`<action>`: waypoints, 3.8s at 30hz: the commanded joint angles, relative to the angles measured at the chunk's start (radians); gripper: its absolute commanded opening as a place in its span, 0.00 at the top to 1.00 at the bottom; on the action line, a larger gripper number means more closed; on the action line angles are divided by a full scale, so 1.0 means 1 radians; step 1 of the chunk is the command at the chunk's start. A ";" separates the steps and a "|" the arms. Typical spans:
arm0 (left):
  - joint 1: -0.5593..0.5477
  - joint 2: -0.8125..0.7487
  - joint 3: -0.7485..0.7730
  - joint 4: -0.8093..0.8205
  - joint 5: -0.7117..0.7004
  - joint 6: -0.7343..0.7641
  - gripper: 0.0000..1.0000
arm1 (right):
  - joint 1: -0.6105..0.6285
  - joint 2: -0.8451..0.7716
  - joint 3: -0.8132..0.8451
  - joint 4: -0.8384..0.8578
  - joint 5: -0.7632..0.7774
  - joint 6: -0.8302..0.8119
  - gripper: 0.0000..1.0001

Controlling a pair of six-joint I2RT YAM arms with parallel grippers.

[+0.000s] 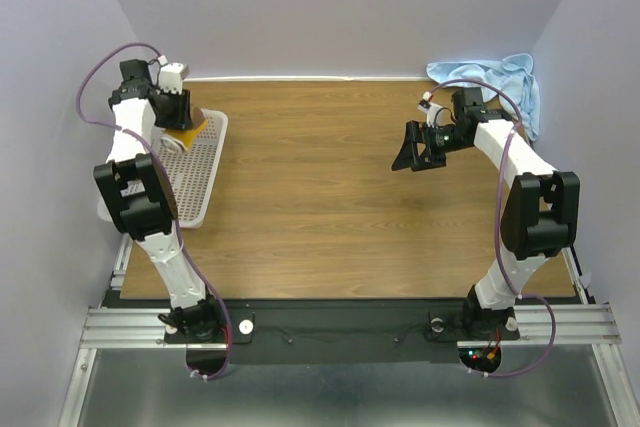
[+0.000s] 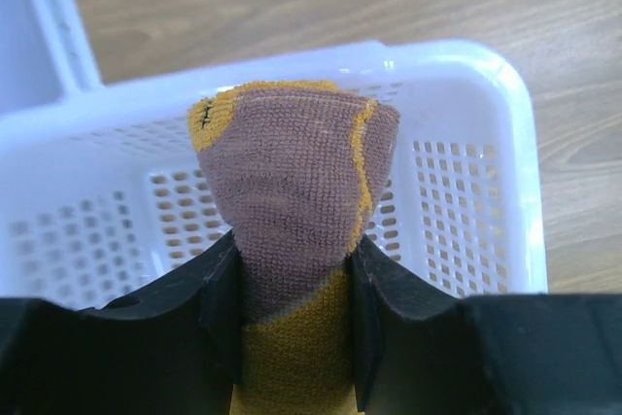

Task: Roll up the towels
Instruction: Place the rolled towel into the container, then move the towel to the center of the board

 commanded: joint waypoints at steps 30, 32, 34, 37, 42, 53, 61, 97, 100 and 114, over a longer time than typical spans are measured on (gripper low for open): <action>-0.018 0.051 -0.261 0.269 -0.066 -0.282 0.70 | -0.003 0.023 0.006 0.012 0.009 -0.011 0.00; -0.018 0.046 -0.258 0.263 -0.060 -0.277 0.64 | -0.003 0.022 0.006 0.013 0.009 -0.010 0.00; -0.018 0.037 -0.255 0.250 -0.054 -0.276 0.51 | -0.003 0.019 0.006 0.013 0.012 -0.010 0.00; -0.018 0.016 -0.242 0.223 -0.043 -0.273 0.43 | -0.003 0.014 0.006 0.013 0.014 -0.010 0.00; -0.018 -0.027 -0.221 0.189 -0.046 -0.254 0.33 | -0.001 0.010 0.012 0.012 0.011 -0.011 0.00; -0.021 -0.108 -0.100 0.068 -0.072 -0.213 0.01 | -0.003 -0.009 0.067 0.012 0.054 -0.021 0.00; -0.128 -0.197 -0.008 0.053 -0.169 -0.101 0.01 | -0.051 0.071 0.254 0.025 0.219 -0.042 0.00; -0.410 -0.432 -0.385 0.252 -0.150 -0.040 0.01 | -0.207 0.861 0.897 0.637 1.293 -0.047 0.06; -0.410 -0.429 -0.374 0.240 -0.155 -0.033 0.01 | -0.216 0.888 0.882 0.703 1.396 -0.105 0.06; -0.413 -0.382 -0.279 0.145 -0.115 -0.053 0.01 | -0.261 0.967 0.790 0.917 1.413 -0.358 0.55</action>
